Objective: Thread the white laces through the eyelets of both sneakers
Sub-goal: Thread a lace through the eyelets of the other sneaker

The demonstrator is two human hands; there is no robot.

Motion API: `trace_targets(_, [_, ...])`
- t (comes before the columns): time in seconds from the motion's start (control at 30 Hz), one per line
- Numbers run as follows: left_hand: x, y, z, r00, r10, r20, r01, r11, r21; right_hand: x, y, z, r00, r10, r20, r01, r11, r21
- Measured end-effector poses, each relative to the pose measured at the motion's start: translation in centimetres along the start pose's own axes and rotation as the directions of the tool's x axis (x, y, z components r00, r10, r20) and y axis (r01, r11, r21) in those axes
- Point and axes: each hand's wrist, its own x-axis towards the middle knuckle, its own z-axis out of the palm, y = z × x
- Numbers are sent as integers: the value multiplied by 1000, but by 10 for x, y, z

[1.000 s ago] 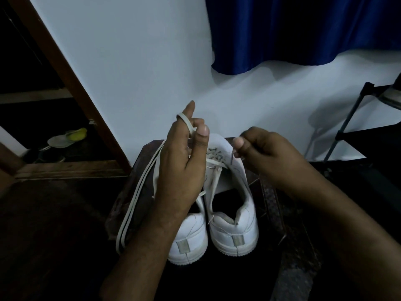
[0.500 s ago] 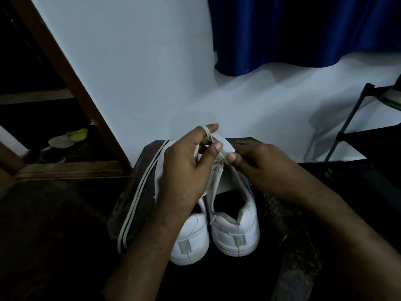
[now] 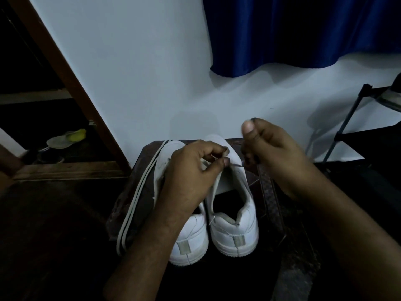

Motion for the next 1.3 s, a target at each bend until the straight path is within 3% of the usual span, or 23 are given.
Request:
trace_targets(0.07, [-1,1,-1,1000,-4,0,4,1000,-20,1,9,-3,996,-49,69,77,872,-484])
trace_targets(0.1, [-2,2,-2,1000,-9,-4,9,1000,-29,1,13,-3,992,-61,113,118,773,-623])
trace_targets(0.17, [-1,2,-2,1000,-17,-11,16,998,-55,3,18,-3,984,-32,175,147,698,-701])
trace_targets(0.3, [-1,5,-3,999,-3,-40,0,996,-89,6,17,-10,985,100,143,31,707,-706])
trace_targets(0.4, [-1,6,-5,1000,12,-16,-13,997,-82,2,11,-12,997,65,30,-37,831,-556])
trace_targets(0.5, [-2,7,-5,1000,23,18,-22,999,-25,0,4,-6,995,60,-85,-71,989,-129])
trace_targets(0.63, [-3,9,-5,996,36,82,-37,999,6,1,-9,-4,975,170,-142,-118,942,314])
trace_targets(0.7, [-4,8,-5,994,33,106,-34,999,0,2,-10,-5,970,197,-142,-126,909,398])
trace_targets(0.73, [-4,8,-6,991,33,128,-31,999,-15,2,-9,-5,969,180,-169,-116,937,331])
trace_targets(0.8, [-6,11,-8,981,51,190,-52,999,1,1,-3,-7,978,30,-205,-50,994,-95])
trace_targets(0.87, [-8,12,-8,969,62,238,-91,989,113,0,5,-10,992,-108,-58,56,821,-568])
trace_targets(0.9, [-9,13,-8,971,41,235,-89,976,196,0,9,-10,995,-82,49,93,729,-678])
trace_targets(1.0, [-11,14,-12,989,-86,124,43,948,316,1,16,-9,978,31,207,135,664,-736])
trace_targets(1.1, [-10,14,-21,969,-201,146,173,967,186,3,12,-17,985,64,159,65,720,-691])
trace_targets(1.3, [-9,12,-42,943,-281,177,205,911,357,7,17,-24,996,47,71,22,661,-750])
